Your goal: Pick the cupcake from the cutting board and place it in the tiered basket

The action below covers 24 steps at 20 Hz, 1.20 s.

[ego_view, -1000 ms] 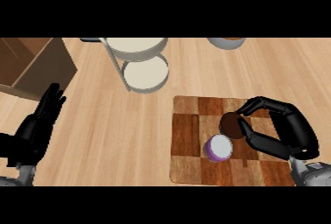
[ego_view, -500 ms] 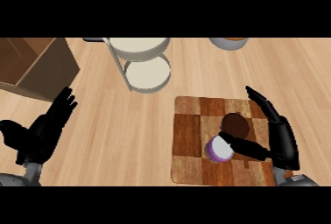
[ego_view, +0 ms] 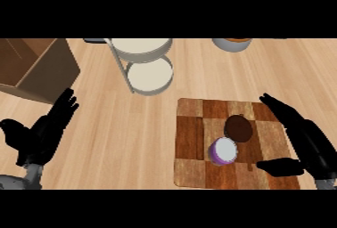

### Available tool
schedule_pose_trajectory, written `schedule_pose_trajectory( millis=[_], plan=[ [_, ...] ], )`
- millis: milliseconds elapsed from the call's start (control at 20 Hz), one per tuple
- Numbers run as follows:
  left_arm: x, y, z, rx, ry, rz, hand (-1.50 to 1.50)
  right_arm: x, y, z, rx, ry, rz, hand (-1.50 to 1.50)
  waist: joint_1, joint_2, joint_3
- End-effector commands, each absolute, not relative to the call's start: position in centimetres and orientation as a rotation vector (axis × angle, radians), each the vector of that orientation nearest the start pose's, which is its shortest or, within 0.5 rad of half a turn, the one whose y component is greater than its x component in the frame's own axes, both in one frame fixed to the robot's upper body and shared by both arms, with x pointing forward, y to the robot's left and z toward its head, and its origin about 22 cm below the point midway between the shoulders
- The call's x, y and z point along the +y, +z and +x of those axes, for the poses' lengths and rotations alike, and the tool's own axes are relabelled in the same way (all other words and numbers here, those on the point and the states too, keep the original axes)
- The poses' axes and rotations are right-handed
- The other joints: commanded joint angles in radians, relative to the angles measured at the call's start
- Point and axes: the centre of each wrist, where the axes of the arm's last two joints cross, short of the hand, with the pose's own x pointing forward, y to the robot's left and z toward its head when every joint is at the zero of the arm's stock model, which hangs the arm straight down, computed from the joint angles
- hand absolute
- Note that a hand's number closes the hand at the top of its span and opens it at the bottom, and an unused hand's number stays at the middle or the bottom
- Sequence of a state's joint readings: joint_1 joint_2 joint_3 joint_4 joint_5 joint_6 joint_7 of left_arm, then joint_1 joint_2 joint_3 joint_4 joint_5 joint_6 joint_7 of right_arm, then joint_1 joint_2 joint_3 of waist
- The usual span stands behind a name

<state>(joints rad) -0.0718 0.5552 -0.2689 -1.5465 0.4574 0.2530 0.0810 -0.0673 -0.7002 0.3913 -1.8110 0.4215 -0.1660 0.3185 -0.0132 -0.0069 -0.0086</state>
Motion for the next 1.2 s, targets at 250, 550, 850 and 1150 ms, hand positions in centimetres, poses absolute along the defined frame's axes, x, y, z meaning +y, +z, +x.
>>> schedule_pose_trajectory(
  millis=[250, 550, 850, 1150],
  plan=[
    [29.4, 4.4, 25.8, -1.42, -0.098, 0.049, 0.0, -19.8, 15.3, 21.6, -1.128, 1.184, -0.751, -1.5, 0.025, 0.004, 0.006],
    [31.2, 3.7, 26.4, -1.421, -0.094, 0.075, 0.0, -16.8, 13.9, 23.4, -1.075, 1.086, -0.795, -1.5, 0.017, 0.007, 0.008],
    [30.5, 3.3, 25.8, -1.422, -0.092, 0.089, 0.0, -16.8, 7.3, 24.0, -0.989, 1.073, -0.835, -1.5, 0.016, 0.007, 0.009],
    [28.9, 3.4, 27.1, -1.413, -0.084, 0.089, 0.0, -17.0, 5.3, 26.7, -0.99, 1.082, -0.858, -1.5, 0.014, 0.007, 0.009]
  ],
)
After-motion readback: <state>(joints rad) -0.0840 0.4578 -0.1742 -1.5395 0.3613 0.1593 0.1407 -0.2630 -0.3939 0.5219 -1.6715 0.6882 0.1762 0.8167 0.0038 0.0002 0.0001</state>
